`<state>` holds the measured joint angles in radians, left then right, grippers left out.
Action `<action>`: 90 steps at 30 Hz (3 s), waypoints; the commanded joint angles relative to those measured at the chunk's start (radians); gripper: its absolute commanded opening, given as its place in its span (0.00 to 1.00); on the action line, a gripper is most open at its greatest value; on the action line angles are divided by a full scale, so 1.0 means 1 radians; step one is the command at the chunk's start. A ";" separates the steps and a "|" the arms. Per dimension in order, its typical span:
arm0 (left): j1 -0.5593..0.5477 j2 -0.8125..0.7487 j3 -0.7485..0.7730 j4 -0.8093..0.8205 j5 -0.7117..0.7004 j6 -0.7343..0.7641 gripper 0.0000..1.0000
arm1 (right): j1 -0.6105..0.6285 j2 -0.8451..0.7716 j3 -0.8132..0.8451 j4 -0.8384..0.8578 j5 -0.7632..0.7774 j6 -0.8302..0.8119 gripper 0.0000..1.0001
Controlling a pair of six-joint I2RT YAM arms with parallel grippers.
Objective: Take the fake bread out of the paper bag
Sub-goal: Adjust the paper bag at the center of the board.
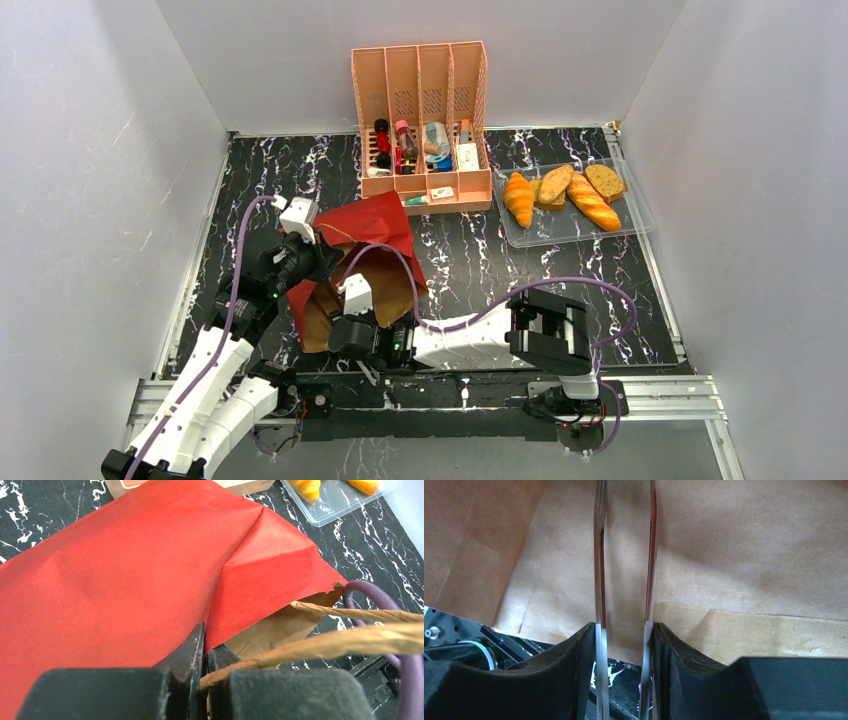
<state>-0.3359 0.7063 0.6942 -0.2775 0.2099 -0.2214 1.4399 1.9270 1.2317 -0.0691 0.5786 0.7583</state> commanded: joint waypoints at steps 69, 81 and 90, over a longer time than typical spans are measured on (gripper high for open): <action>-0.001 0.192 0.172 -0.108 -0.514 -0.119 0.00 | 0.434 -0.381 0.039 -0.671 0.503 0.436 0.00; 0.000 0.353 0.280 -0.178 -0.688 -0.154 0.00 | 0.631 -0.422 0.168 -1.298 0.650 1.025 0.00; 0.004 0.434 0.317 -0.185 -0.846 -0.114 0.00 | 0.599 -0.405 0.247 -1.296 0.738 0.981 0.00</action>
<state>-0.3559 1.1328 0.9909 -0.4408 -0.4227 -0.3771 1.7168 1.5416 1.3934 -1.2570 1.1579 1.7059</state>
